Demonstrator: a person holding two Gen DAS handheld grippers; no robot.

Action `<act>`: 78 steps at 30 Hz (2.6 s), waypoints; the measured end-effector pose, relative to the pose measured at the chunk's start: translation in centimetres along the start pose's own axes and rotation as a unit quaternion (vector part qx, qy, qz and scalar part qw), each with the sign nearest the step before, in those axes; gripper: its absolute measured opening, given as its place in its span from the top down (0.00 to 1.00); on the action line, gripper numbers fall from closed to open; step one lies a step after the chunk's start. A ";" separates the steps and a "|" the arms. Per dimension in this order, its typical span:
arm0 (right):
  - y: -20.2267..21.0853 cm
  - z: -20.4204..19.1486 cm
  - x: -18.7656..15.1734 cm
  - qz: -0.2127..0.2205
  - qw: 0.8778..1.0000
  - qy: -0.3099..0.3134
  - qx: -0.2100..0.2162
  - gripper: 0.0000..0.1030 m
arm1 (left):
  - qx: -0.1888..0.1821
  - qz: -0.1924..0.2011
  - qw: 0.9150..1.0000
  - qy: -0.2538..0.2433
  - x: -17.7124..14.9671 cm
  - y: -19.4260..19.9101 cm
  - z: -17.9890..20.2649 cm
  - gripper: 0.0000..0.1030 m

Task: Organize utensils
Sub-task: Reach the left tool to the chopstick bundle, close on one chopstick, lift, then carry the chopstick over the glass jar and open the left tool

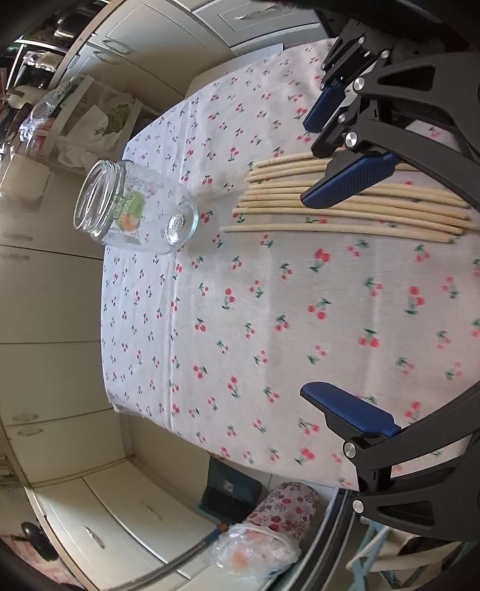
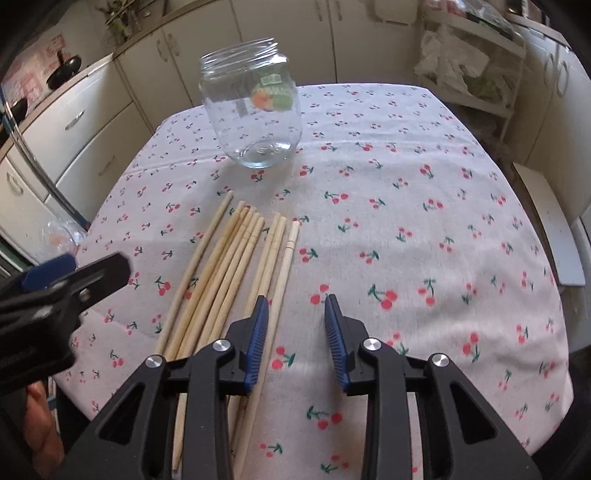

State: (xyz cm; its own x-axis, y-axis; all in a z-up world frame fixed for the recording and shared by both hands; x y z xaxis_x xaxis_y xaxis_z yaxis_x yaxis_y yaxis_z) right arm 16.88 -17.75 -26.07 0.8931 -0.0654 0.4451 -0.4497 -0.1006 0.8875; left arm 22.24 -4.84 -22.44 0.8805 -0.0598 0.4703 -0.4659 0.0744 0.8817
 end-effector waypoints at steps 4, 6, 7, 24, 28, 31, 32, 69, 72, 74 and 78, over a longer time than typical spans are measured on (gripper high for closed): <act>-0.3 0.0 0.4 0.000 1.000 0.026 -0.010 0.69 | 0.001 -0.005 1.000 -0.014 0.8 -1.8 0.7 0.12; -0.4 0.2 0.6 0.001 0.999 0.035 -0.014 0.69 | 0.002 -0.004 1.000 -0.021 1.1 -2.4 1.0 0.12; -0.5 0.2 0.6 0.002 0.999 0.040 -0.014 0.69 | 0.005 -0.004 1.000 -0.026 1.3 -2.9 1.2 0.12; -1.3 1.6 2.6 -0.015 0.997 0.079 0.010 0.79 | 0.030 -0.019 0.999 -0.025 2.5 -6.4 0.2 0.18; -1.3 1.2 2.5 -0.011 0.997 0.074 0.008 0.79 | 0.026 -0.015 0.999 -0.039 3.2 -6.8 1.3 0.30; -1.3 0.9 2.3 -0.005 0.998 0.069 0.001 0.80 | 0.024 -0.009 0.999 -0.047 4.1 -7.1 1.9 0.42; -1.2 0.9 2.3 -0.004 0.998 0.068 0.001 0.80 | 0.023 -0.008 0.998 -0.050 4.2 -7.1 2.1 0.47; -0.8 1.7 1.9 0.021 0.998 -0.011 0.050 0.75 | -0.179 0.327 0.926 0.054 24.8 9.0 4.3 0.95; -0.9 1.7 2.0 0.019 0.998 -0.015 0.054 0.75 | -0.157 0.358 0.919 0.055 25.9 9.2 4.6 0.95; -0.9 1.8 2.0 0.016 0.998 -0.016 0.055 0.75 | -0.142 0.375 0.914 0.059 26.2 9.0 4.6 0.95; -0.9 1.8 2.0 0.014 0.998 -0.012 0.054 0.75 | -0.124 0.383 0.913 0.064 26.8 7.6 4.5 0.95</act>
State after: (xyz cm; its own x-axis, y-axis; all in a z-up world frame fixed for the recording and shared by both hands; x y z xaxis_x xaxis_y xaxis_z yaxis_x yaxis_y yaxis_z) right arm 19.08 -19.55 -26.20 0.8805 -0.0928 0.4649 -0.4739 -0.2043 0.8566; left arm 41.92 -10.36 -2.96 0.3153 0.2202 0.9231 -0.9291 0.2696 0.2530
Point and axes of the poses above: each gripper's, at about its wrist camera, not at the fingertips, and y roughly against the way its jaws point, z to its right, x to its top, the point moved 6 cm from there along -y, roughly the way its jaws point, and after that the axes turned 3 degrees about -z, right-handed, at the moved point
